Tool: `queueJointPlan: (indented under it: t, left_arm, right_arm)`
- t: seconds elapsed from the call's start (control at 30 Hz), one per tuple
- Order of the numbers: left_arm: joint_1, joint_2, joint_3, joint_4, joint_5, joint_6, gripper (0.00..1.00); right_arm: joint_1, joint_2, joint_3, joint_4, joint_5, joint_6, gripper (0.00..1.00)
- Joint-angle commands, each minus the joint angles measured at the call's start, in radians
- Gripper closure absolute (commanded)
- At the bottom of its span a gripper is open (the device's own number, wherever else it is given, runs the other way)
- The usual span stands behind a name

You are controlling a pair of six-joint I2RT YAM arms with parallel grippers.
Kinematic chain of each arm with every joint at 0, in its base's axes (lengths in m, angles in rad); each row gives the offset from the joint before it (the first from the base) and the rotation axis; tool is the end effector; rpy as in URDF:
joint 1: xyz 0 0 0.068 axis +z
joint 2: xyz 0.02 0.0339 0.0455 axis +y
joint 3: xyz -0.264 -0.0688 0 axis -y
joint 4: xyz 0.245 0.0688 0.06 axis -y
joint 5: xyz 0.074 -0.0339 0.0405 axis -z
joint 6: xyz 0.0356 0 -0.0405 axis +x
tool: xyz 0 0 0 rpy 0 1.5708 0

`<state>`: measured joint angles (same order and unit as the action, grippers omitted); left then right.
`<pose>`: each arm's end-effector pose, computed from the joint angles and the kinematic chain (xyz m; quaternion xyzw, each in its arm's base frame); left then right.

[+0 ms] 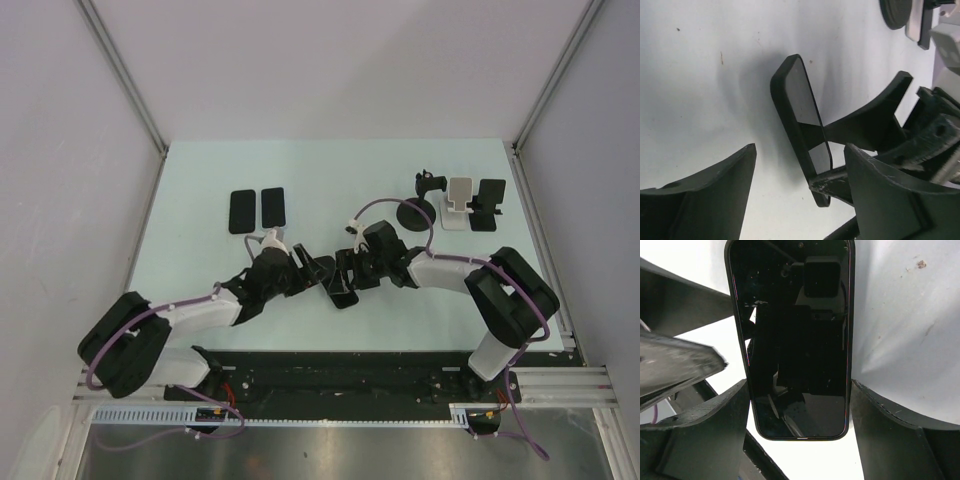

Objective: Remove the phone from the phone stand

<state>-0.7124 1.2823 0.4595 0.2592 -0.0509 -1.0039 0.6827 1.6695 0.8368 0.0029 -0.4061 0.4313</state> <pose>0.1890 -0.1608 0.1693 -0.1393 0.8645 -0.3504 0.3323 0.2451 0.2174 0.1566 -0.1869 0.8966 0.3470 0.2017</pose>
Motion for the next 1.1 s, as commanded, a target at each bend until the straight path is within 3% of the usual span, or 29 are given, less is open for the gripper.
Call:
queueJointPlan:
  t: [0.0, 0.13, 0.4, 0.6, 0.7, 0.8, 0.9, 1.07]
  left_arm:
    - [-0.005, 0.072, 0.042, 0.097, -0.026, -0.065, 0.27]
    - [-0.007, 0.132, 0.038, 0.121, 0.005, -0.105, 0.46]
    - [-0.044, 0.164, 0.044, 0.163, 0.014, -0.128, 0.67]
    - [-0.048, 0.173, 0.062, 0.169, 0.034, -0.099, 0.96]
    - [-0.045, 0.160, 0.073, 0.169, 0.036, -0.062, 1.00]
    - [-0.027, 0.155, 0.100, 0.166, 0.069, 0.032, 1.00]
    - [0.013, 0.163, 0.136, 0.152, 0.114, 0.105, 0.99]
    - [0.097, 0.215, 0.283, -0.007, 0.163, 0.270, 1.00]
  right_arm:
    - [-0.008, -0.036, -0.022, 0.135, -0.056, 0.060, 0.83]
    - [-0.011, -0.033, -0.047, 0.184, -0.082, 0.081, 0.83]
    - [-0.011, -0.011, -0.074, 0.273, -0.108, 0.133, 0.83]
    - [-0.012, -0.019, -0.088, 0.293, -0.105, 0.139, 0.77]
    - [-0.012, -0.057, -0.097, 0.292, -0.088, 0.126, 0.62]
    - [-0.012, -0.114, -0.099, 0.254, -0.065, 0.081, 0.32]
    - [-0.012, -0.196, -0.099, 0.191, -0.028, 0.020, 0.13]
    - [0.012, -0.378, -0.099, 0.053, 0.114, -0.132, 0.00]
